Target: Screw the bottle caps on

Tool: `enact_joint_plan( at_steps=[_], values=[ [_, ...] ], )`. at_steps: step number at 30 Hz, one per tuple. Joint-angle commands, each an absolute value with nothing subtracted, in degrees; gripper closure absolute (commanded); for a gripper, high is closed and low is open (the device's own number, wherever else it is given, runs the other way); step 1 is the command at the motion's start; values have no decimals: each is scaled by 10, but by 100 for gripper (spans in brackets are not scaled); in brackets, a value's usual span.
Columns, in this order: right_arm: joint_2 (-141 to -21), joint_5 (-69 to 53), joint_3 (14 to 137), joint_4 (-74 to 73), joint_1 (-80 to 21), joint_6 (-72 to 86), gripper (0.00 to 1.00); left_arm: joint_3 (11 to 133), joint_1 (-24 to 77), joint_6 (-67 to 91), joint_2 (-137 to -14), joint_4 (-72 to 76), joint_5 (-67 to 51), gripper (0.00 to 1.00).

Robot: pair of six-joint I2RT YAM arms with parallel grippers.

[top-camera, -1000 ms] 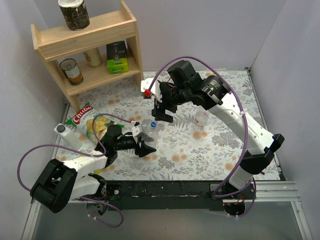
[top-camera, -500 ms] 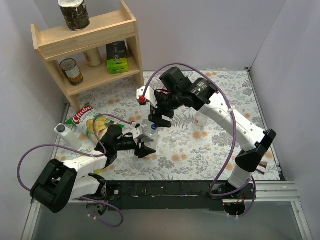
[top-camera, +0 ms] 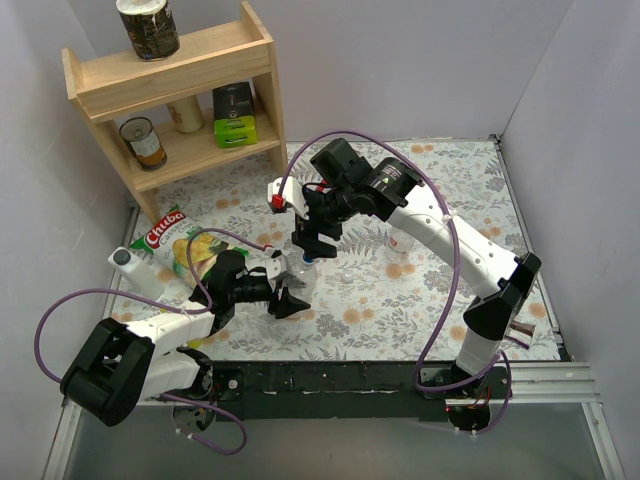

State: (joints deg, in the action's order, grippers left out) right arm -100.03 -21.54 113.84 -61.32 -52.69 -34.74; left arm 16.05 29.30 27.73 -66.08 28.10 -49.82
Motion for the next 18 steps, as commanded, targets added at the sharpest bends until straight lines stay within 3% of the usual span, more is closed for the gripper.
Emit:
enact_joint_plan(
  at_steps=[1,13,18],
  values=[
    [-1008,-202,1143,-595,-530,-338,18,164,293,248,-641,296,-524,100],
    [-999,-214,1154,-601,-529,-344,19,154,293,243,-638,294,-513,100],
    [-973,-256,1186,-617,-540,-419,17,156,293,253,-645,293,-518,100]
  ],
)
